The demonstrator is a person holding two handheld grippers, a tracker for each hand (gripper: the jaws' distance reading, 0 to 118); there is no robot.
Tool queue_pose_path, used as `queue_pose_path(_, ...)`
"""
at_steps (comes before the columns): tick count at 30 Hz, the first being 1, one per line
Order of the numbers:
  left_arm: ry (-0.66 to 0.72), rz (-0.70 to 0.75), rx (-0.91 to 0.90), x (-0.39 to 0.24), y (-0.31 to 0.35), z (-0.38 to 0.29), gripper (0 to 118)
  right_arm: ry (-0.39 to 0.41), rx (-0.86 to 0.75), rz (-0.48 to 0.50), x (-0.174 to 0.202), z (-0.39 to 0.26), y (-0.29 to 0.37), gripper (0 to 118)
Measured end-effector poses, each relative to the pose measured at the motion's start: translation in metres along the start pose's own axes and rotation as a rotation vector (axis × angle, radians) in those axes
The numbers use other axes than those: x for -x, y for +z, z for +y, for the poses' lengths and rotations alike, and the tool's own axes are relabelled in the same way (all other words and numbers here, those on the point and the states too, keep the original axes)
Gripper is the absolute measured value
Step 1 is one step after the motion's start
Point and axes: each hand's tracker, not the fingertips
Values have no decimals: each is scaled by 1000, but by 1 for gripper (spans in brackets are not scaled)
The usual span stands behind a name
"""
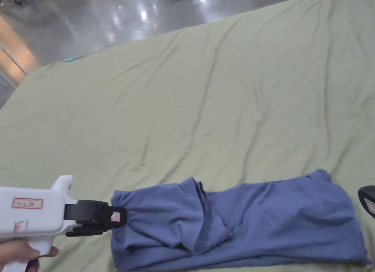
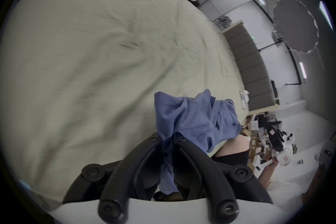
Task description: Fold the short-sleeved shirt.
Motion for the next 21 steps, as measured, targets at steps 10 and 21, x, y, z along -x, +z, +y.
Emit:
queue_pose_path(10, -73, 158, 8, -86, 53, 26, 8, -40, -54, 15, -23, -7, 12, 1)
queue_pose_path(21, -184, 152, 184, -223, -76, 19, 8, -78, -111, 21, -63, -22, 40, 1)
